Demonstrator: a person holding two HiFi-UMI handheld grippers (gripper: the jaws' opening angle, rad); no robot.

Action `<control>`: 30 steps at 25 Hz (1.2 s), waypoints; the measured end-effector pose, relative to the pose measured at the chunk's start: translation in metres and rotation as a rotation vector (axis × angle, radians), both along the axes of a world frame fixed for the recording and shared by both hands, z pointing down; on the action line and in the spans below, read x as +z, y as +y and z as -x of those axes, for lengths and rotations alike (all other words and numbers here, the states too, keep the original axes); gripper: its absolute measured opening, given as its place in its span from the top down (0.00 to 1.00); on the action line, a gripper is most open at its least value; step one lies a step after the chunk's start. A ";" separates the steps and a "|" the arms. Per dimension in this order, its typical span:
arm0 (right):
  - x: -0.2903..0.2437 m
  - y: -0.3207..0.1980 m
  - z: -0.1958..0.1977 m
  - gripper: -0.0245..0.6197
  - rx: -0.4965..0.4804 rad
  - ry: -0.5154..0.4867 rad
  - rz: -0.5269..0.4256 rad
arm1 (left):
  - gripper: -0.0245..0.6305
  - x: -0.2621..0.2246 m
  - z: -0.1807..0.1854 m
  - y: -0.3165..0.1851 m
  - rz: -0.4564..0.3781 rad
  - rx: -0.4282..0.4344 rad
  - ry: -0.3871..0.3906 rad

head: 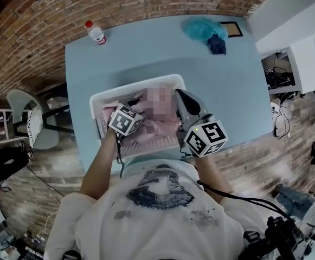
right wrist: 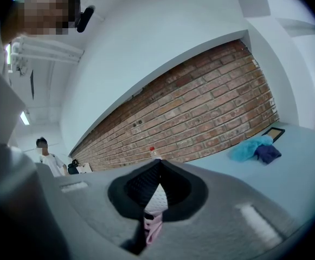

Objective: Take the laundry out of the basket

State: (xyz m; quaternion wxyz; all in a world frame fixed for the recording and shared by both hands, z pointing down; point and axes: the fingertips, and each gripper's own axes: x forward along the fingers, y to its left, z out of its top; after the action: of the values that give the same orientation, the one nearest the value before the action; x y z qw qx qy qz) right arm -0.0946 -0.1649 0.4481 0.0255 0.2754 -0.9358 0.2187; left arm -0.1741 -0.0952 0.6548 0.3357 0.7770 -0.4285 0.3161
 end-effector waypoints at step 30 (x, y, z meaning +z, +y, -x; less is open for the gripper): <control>-0.009 0.015 -0.005 0.97 0.004 -0.002 -0.011 | 0.89 -0.043 0.008 0.003 -0.222 -0.094 -0.021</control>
State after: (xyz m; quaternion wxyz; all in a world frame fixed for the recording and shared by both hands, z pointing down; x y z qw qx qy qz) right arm -0.0895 -0.1497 0.4389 0.0228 0.2772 -0.9365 0.2137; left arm -0.1819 -0.0920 0.6118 0.2578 0.7851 -0.5001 0.2587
